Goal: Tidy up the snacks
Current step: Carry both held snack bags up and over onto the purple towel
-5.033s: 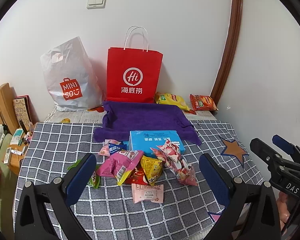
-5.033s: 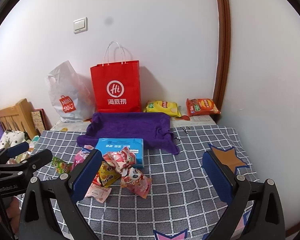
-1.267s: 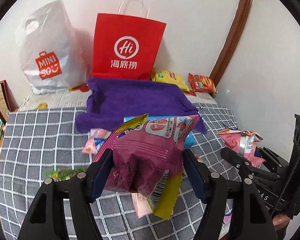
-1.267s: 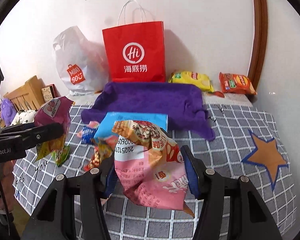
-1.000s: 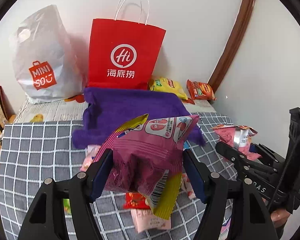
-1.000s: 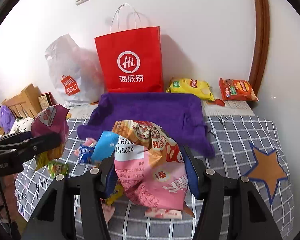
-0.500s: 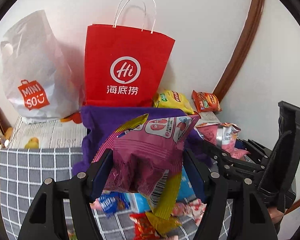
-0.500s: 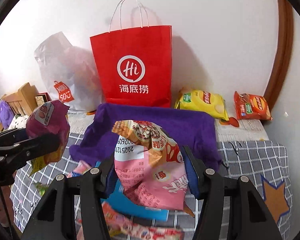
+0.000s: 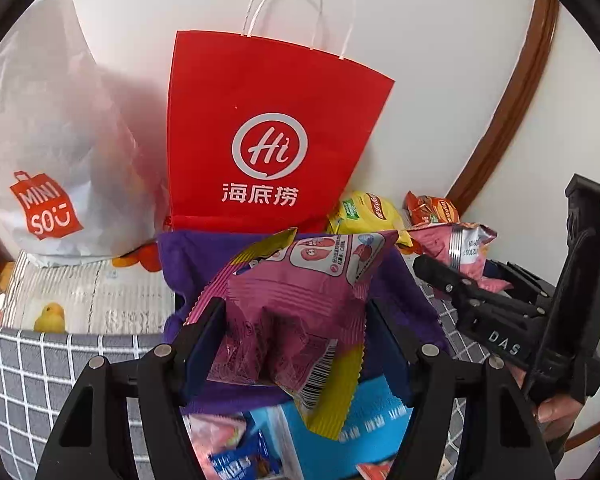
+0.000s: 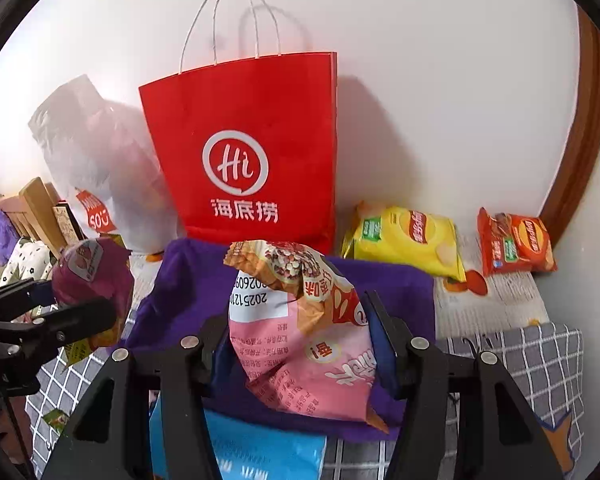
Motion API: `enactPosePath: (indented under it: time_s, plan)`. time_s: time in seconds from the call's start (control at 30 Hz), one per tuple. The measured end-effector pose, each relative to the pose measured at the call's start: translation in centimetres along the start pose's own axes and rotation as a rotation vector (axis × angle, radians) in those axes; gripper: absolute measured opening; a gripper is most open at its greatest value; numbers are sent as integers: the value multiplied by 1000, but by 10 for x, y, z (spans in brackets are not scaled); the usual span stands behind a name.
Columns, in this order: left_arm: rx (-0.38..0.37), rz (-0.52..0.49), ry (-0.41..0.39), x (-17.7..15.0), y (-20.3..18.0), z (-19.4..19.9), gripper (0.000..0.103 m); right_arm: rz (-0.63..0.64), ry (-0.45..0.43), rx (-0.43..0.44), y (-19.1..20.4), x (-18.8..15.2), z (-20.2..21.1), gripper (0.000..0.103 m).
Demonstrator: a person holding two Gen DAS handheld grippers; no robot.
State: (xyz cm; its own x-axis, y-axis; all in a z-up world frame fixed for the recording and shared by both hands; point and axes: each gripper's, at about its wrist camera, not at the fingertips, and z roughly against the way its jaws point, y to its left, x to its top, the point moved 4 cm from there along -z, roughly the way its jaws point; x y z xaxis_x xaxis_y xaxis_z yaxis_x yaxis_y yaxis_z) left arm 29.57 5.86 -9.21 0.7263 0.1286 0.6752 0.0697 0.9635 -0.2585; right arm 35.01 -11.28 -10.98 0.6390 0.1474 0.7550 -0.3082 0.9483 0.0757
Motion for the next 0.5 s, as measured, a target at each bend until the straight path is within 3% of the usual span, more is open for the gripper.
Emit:
enactPosePath:
  time_s: [0.33, 0.5]
  plan:
    - [54, 14, 16, 16, 24, -41, 69, -45, 7, 15, -23, 24, -37, 57]
    - [79, 20, 63, 11, 36, -72, 69, -64, 103, 39, -34, 8, -80, 57]
